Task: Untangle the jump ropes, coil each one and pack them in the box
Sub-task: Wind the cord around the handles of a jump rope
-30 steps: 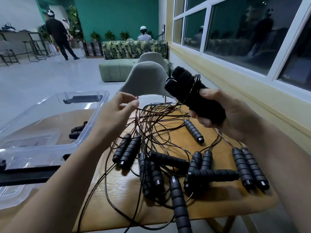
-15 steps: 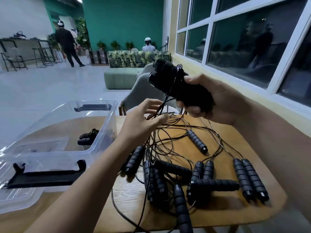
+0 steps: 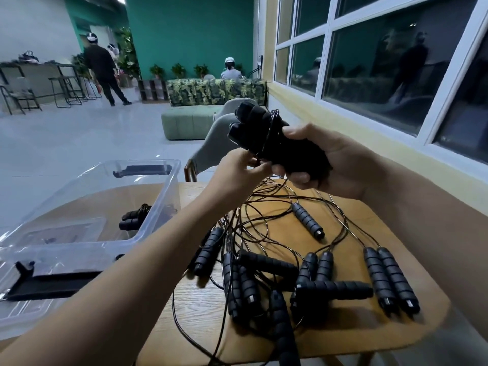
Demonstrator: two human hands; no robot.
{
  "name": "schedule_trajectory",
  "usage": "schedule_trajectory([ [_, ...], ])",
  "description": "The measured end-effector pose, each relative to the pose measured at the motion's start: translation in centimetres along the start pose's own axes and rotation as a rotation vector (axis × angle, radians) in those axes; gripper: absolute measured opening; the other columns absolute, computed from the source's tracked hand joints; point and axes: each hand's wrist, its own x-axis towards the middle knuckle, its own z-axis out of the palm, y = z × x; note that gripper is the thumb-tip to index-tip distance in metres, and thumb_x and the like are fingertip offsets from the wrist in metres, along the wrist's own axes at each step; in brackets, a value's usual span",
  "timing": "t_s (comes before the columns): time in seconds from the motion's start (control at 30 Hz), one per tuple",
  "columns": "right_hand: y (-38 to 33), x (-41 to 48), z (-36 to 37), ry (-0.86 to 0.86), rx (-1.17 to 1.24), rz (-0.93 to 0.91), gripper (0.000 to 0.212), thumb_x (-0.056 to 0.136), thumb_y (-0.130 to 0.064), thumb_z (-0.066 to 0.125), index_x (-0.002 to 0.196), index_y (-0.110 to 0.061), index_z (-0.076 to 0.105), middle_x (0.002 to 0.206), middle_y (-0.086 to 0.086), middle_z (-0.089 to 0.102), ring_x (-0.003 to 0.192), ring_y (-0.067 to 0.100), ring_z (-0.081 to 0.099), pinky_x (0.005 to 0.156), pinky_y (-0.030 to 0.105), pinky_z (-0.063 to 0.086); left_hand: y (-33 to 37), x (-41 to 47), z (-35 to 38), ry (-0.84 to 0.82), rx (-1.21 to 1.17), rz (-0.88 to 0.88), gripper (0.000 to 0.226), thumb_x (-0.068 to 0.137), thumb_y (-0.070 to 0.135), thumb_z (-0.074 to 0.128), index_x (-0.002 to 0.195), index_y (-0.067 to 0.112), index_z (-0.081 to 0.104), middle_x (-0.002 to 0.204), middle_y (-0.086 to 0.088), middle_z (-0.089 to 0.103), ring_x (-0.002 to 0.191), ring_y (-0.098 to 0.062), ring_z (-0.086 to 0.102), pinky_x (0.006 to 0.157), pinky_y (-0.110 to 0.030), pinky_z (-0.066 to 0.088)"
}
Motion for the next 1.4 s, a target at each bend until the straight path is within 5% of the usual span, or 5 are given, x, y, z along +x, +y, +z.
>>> schedule_trajectory([
  [0.17, 0.5, -0.8, -0.5, 0.062, -0.011, -0.019, 0.04, 0.105, -0.04, 0.056, 0.127, -0.007, 0.061, 0.1, 0.023, 0.063, 0.059, 0.019, 0.049, 0.052, 0.028, 0.034, -1.4, -0.6, 1.1, -0.062, 0.08, -0.027, 0.015, 0.095, 0.033, 0.078, 0.081, 0.032, 0.072, 0.07, 0.021, 0.065, 0.066, 0.004, 0.056, 0.061, -0.015, 0.039],
  [0.6, 0.3, -2.3, -3.7, 0.21, 0.042, -0.103, 0.049, 0.105, -0.038, 0.057, 0.143, -0.007, 0.053, 0.097, 0.019, 0.064, 0.064, 0.02, 0.05, 0.051, 0.025, 0.039, -11.9, -2.9, 1.3, -0.076, 0.151, -0.294, 0.042, 0.075, 0.066, 0.074, 0.081, 0.025, 0.076, 0.07, 0.008, 0.073, 0.067, -0.012, 0.064, 0.07, -0.037, 0.054],
  [0.73, -0.2, -2.5, -4.7, 0.242, 0.061, -0.141, 0.042, 0.106, -0.035, 0.056, 0.14, -0.011, 0.056, 0.101, 0.018, 0.063, 0.069, 0.021, 0.051, 0.049, 0.024, 0.04, -13.1, -3.1, 0.9, -0.073, 0.228, -0.307, 0.041, 0.085, 0.057, 0.077, 0.069, 0.022, 0.062, 0.051, 0.018, 0.051, 0.054, -0.002, 0.042, 0.059, -0.03, 0.033],
  [1.1, -3.0, -3.6, -6.7, 0.32, 0.085, -0.238, 0.029, 0.106, -0.04, 0.049, 0.11, -0.023, 0.073, 0.09, 0.011, 0.063, 0.064, 0.017, 0.044, 0.056, 0.028, 0.023, -14.9, -4.9, 0.4, -0.05, 0.388, -0.372, 0.018, 0.091, 0.039, 0.08, 0.087, 0.022, 0.078, 0.077, 0.006, 0.073, 0.077, -0.015, 0.066, 0.073, -0.033, 0.049],
  [1.4, -1.6, -3.7, -6.0, 0.338, 0.047, -0.206, 0.031, 0.107, -0.039, 0.052, 0.125, -0.016, 0.065, 0.094, 0.014, 0.064, 0.062, 0.016, 0.052, 0.059, 0.03, 0.027, -15.7, -5.2, 0.5, -0.012, 0.519, -0.43, 0.023, 0.092, 0.04, 0.077, 0.081, 0.02, 0.072, 0.08, 0.004, 0.072, 0.083, -0.021, 0.066, 0.071, -0.032, 0.048],
])
